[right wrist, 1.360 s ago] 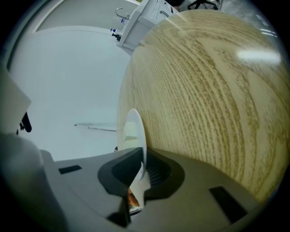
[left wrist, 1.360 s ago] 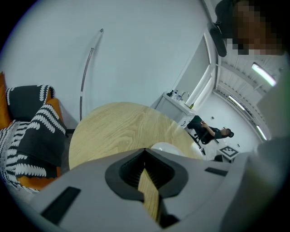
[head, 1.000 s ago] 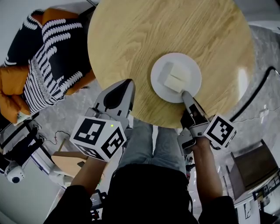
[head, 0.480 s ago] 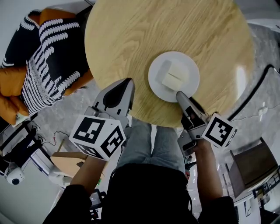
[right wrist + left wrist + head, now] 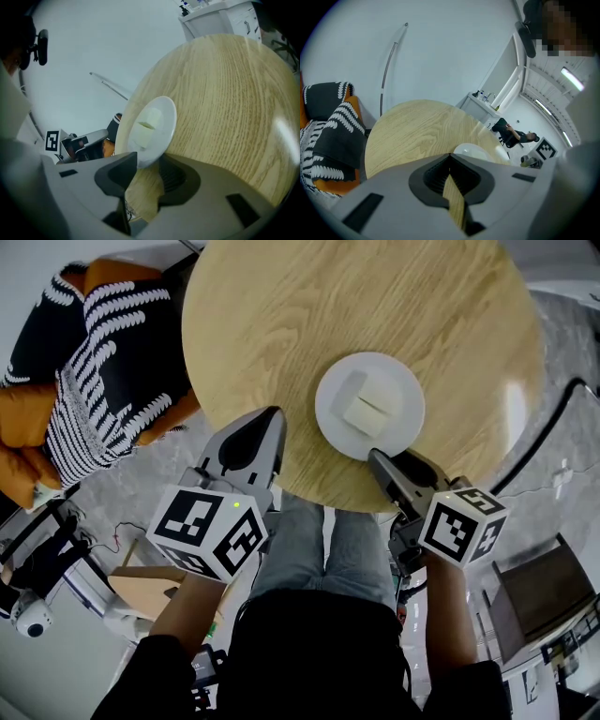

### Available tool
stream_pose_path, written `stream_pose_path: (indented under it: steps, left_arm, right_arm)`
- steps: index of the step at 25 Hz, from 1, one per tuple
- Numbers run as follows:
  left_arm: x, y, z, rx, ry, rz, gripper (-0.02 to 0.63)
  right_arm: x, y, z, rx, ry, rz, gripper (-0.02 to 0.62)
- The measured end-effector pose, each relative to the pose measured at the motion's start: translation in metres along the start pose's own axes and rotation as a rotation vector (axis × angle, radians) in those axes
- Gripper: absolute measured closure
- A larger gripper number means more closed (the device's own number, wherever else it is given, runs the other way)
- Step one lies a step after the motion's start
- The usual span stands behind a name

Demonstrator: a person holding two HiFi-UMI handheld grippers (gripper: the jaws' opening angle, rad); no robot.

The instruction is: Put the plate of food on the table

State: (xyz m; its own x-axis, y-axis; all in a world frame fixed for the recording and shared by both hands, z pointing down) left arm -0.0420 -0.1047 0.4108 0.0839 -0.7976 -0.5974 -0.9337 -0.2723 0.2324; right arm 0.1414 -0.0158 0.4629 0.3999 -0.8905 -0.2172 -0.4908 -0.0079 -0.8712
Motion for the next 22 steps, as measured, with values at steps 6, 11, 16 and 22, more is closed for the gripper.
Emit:
stream_pose_path:
  steps: [6, 11, 16, 22]
  left_arm:
    - [0.004, 0.0, 0.002, -0.001, -0.008, 0.002, 0.598]
    - [0.007, 0.002, 0.005, 0.0, -0.011, -0.001, 0.598]
    - [0.008, 0.003, 0.002, -0.001, -0.008, -0.009, 0.598]
    - [0.012, -0.001, 0.002, -0.013, -0.011, -0.017, 0.598]
  right_arm:
    - [0.0, 0.001, 0.0, -0.019, 0.049, 0.059, 0.445]
    - [0.001, 0.003, 0.0, -0.037, 0.089, 0.102, 0.445]
    - [0.0, 0.002, -0.001, -0.048, 0.146, 0.153, 0.445]
    - [-0.002, 0.004, 0.0, -0.006, 0.167, 0.134, 0.443]
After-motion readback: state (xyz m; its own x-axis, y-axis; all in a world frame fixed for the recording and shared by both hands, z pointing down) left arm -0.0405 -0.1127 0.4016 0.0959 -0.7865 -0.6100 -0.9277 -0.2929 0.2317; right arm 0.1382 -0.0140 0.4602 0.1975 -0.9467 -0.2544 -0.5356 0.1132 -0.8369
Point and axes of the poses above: the fingertips, and each gripper's own axes: z backward along the fingers, y to its left, x out of its top, the point moved 5 cm from there along z, backward along the fingers, and after that the axes turned 15 degrees about x, right-handed, at the moved point
